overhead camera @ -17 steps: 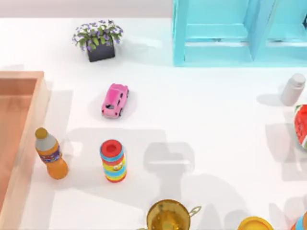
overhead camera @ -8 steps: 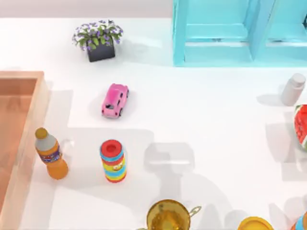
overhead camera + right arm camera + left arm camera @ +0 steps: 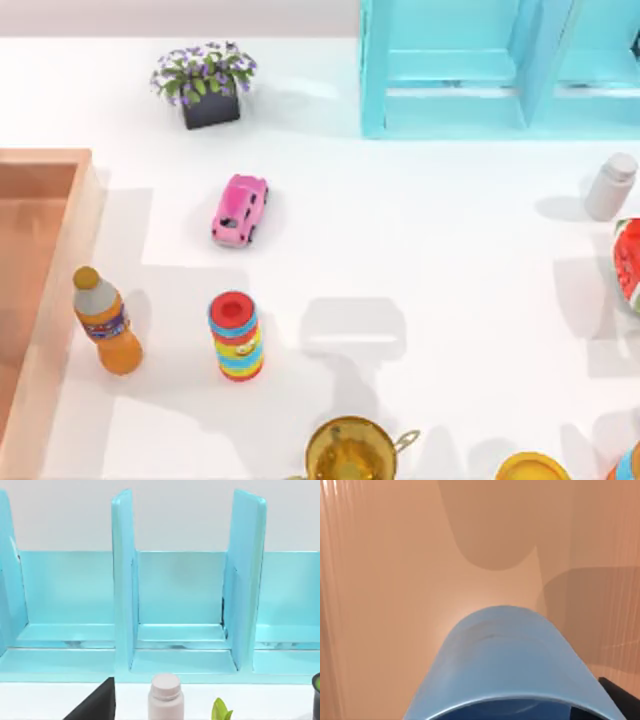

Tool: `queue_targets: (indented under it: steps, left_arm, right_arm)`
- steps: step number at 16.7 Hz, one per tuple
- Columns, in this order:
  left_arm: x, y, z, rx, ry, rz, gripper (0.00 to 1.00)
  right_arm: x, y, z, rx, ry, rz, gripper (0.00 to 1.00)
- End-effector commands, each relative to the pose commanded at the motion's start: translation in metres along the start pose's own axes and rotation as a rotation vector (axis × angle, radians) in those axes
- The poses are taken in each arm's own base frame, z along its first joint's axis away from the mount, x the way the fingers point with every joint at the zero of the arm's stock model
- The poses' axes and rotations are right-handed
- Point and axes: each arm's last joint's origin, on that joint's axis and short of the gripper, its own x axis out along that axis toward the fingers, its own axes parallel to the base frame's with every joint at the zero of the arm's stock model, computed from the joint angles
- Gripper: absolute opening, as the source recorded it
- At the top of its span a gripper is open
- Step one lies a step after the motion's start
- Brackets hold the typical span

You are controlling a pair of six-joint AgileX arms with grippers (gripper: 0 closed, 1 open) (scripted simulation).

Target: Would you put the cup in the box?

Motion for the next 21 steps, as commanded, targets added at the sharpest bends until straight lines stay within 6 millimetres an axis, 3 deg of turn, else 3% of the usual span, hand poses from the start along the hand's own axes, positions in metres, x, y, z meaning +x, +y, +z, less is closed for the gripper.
queue_targets:
  steps: [2,15,21]
  left_arm:
    - [0.0,0.0,0.0,0.0,0.0,0.0,0.0]
    - [0.0,0.0,0.0,0.0,0.0,0.0,0.98]
    - [0.0,0.0,0.0,0.0,0.0,0.0,1.0]
  right_arm:
    - [0.0,0.0,0.0,0.0,0.0,0.0,1.0]
    - [0.0,0.0,0.0,0.0,0.0,0.0,1.0]
    - [0.0,0.0,0.0,0.0,0.0,0.0,1.0]
